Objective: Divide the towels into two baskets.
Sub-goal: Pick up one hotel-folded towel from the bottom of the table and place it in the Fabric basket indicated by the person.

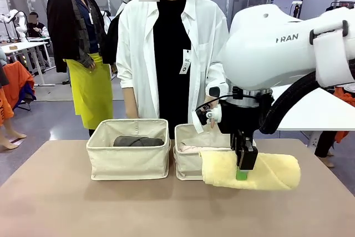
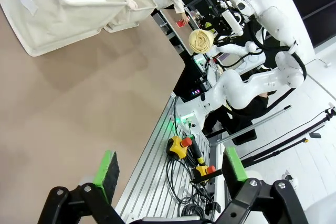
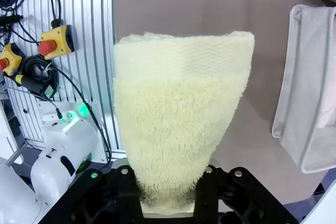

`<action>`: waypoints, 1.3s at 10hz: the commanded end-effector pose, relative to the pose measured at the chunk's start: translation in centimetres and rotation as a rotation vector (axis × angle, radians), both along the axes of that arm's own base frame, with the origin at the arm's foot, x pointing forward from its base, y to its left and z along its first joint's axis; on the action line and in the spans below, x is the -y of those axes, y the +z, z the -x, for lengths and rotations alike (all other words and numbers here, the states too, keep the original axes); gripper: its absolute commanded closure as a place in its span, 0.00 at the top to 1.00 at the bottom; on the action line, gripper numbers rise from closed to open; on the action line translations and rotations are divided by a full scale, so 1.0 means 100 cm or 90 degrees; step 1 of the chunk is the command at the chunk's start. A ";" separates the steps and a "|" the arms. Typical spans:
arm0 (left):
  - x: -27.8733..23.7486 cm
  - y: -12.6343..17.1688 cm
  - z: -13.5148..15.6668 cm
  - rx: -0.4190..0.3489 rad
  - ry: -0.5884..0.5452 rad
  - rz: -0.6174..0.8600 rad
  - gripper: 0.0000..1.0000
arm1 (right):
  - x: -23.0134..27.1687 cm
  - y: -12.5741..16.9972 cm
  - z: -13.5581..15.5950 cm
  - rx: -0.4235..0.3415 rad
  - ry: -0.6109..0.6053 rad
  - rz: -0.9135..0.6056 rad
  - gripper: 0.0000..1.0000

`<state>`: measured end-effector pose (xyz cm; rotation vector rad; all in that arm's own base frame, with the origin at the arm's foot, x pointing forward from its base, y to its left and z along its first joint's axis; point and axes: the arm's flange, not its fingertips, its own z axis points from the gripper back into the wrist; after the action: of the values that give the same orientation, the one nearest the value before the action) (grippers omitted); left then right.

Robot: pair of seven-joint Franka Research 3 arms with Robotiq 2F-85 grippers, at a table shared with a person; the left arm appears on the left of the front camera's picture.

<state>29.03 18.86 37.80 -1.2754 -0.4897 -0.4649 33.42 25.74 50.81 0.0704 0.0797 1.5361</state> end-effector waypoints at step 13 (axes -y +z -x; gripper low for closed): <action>-0.001 0.004 0.002 0.003 0.004 0.004 1.00 | -0.065 -0.029 -0.227 0.121 0.029 0.051 0.37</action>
<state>29.04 18.85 37.81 -1.2750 -0.4897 -0.4652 54.98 31.39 48.00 -0.1105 -0.0030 1.6107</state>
